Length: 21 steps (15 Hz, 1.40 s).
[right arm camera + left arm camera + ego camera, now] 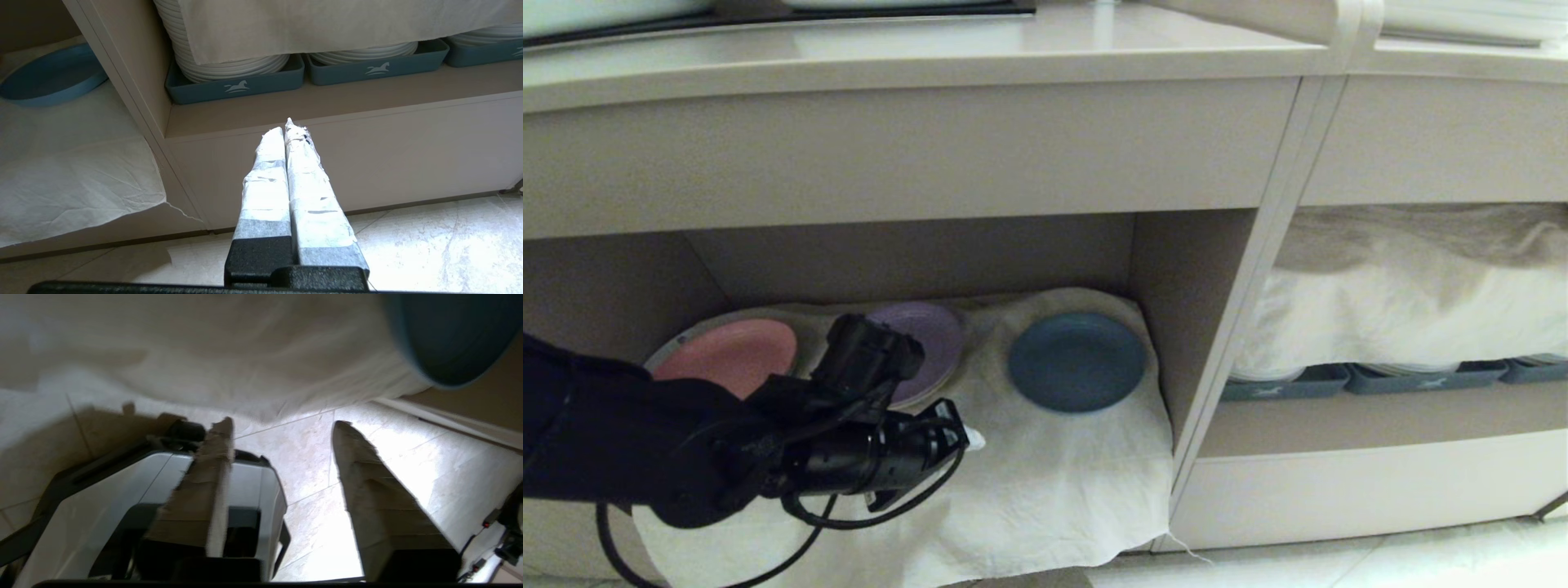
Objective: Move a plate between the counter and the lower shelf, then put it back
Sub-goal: Pick up the plate in the cupboard
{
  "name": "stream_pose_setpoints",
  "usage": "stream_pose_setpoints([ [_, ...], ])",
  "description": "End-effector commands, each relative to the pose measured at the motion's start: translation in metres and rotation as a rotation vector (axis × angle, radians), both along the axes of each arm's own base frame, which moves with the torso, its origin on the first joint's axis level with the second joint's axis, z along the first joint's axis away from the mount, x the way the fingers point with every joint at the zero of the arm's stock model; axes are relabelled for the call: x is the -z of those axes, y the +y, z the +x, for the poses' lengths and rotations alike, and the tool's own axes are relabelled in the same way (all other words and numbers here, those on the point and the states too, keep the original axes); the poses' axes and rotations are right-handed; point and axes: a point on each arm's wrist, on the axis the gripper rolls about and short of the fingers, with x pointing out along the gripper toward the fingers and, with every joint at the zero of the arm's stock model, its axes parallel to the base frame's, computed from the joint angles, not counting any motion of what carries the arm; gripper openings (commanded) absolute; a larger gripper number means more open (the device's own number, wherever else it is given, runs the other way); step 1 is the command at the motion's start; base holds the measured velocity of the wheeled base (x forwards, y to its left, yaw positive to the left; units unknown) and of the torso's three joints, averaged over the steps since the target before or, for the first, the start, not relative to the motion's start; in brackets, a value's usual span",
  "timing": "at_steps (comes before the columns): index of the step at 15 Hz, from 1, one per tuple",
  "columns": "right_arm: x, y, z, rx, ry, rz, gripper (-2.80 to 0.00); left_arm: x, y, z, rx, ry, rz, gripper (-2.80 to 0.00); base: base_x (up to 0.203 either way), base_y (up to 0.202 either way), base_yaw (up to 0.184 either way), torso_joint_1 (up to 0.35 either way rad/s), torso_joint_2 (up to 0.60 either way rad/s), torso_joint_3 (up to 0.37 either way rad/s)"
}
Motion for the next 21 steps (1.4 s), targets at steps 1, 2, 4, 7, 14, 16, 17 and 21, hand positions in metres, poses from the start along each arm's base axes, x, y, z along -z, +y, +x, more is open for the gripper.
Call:
stream_pose_setpoints([
  [1, 0.0, 0.0, 0.0, 0.0, -0.001, 0.001, -2.8, 0.0, 0.005, -0.012, 0.003, 0.006, 0.003, -2.8, 0.0, 0.0, 0.0, 0.0, 0.0, 0.0],
  [2, 0.0, 0.0, 0.0, 0.0, -0.001, 0.002, -2.8, -0.001, 0.006, -0.016, 0.006, 0.006, 0.003, -2.8, 0.0, 0.0, 0.0, 0.0, 0.0, 0.0],
  [4, 0.0, 0.0, 0.0, 0.0, -0.001, 0.001, -2.8, -0.001, 0.009, -0.026, 0.019, 0.009, 0.007, -2.8, 0.0, 0.0, 0.0, 0.0, 0.0, 0.0],
  [7, 0.0, 0.0, 0.0, 0.0, -0.001, 0.0, -2.8, 0.003, 0.018, -0.044, 0.025, 0.024, 0.02, -2.8, 0.0, 0.0, 0.0, 0.0, 0.0, 0.0],
  [14, 0.0, 0.0, 0.0, 0.0, -0.001, 0.0, -2.8, 0.016, 0.032, -0.061, -0.103, 0.034, 0.127, -2.8, 0.0, 0.0, 0.0, 0.0, 0.0, 0.0],
  [16, 0.0, 0.0, 0.0, 0.0, -0.001, 0.0, -2.8, 0.018, 0.033, -0.059, -0.172, 0.02, 0.158, -2.8, 0.0, 0.0, 0.0, 0.0, 0.0, 0.0],
  [17, 0.0, 0.0, 0.0, 0.0, -0.001, 0.0, -2.8, 0.021, 0.033, -0.058, -0.2, 0.016, 0.183, -2.8, 0.0, 0.0, 0.0, 0.0, 0.0, 0.0],
  [21, 0.0, 0.0, 0.0, 0.0, -0.001, 0.0, -2.8, 0.025, 0.021, -0.063, -0.274, -0.018, 0.236, -2.8, 0.0, 0.0, 0.0, 0.0, 0.0, 0.0],
])
